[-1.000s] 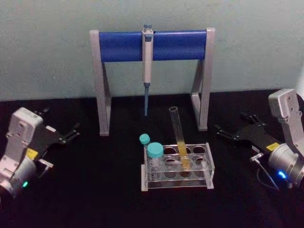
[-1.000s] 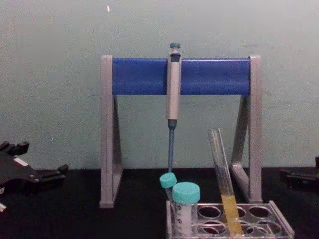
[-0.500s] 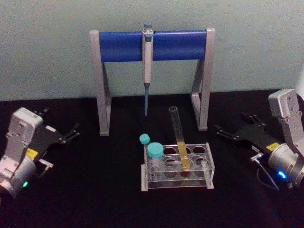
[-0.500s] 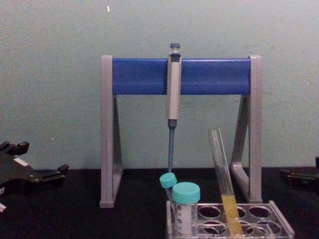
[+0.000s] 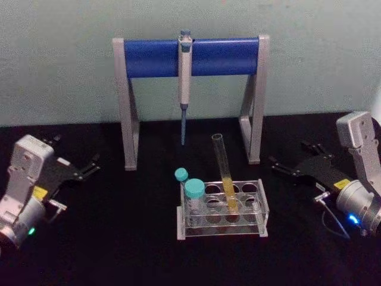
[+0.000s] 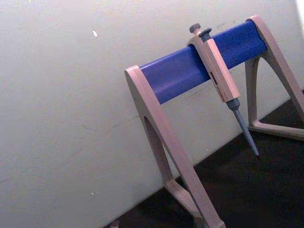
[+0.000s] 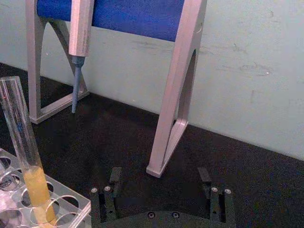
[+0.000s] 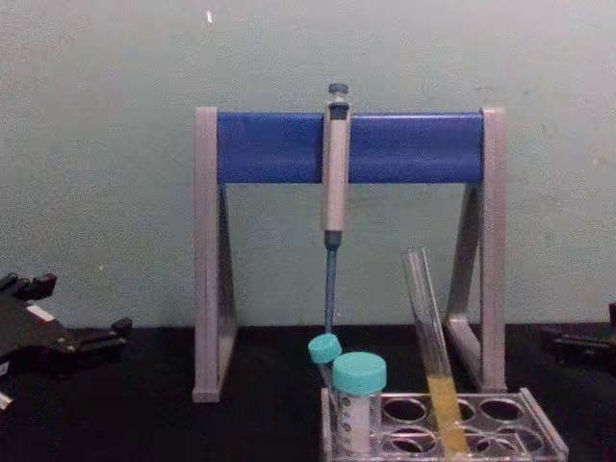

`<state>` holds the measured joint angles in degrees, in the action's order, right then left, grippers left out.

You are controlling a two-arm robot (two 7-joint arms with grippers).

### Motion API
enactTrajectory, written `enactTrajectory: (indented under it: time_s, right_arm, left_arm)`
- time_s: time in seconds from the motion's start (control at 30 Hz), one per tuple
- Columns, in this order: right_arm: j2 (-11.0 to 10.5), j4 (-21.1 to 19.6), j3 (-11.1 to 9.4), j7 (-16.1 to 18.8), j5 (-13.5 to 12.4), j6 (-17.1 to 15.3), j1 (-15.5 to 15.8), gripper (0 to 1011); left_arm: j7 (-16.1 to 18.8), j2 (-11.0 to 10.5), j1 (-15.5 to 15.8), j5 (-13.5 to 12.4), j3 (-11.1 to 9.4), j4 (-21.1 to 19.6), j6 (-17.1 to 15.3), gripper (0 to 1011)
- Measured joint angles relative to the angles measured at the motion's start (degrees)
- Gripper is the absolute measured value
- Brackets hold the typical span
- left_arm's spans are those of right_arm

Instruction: Pick up the test tube from the test tube rack, shake it, then place it back into the test tube rack.

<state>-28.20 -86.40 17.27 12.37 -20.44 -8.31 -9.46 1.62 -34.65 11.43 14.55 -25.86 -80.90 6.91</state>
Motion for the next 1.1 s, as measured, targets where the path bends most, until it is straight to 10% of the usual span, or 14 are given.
enactTrajectory:
  time_s: [1.1]
  right_arm:
    - [0.0,0.0,0.0,0.0,0.0,0.0,0.0,1000]
  left_arm:
    - [0.0,0.0,0.0,0.0,0.0,0.0,0.0,1001]
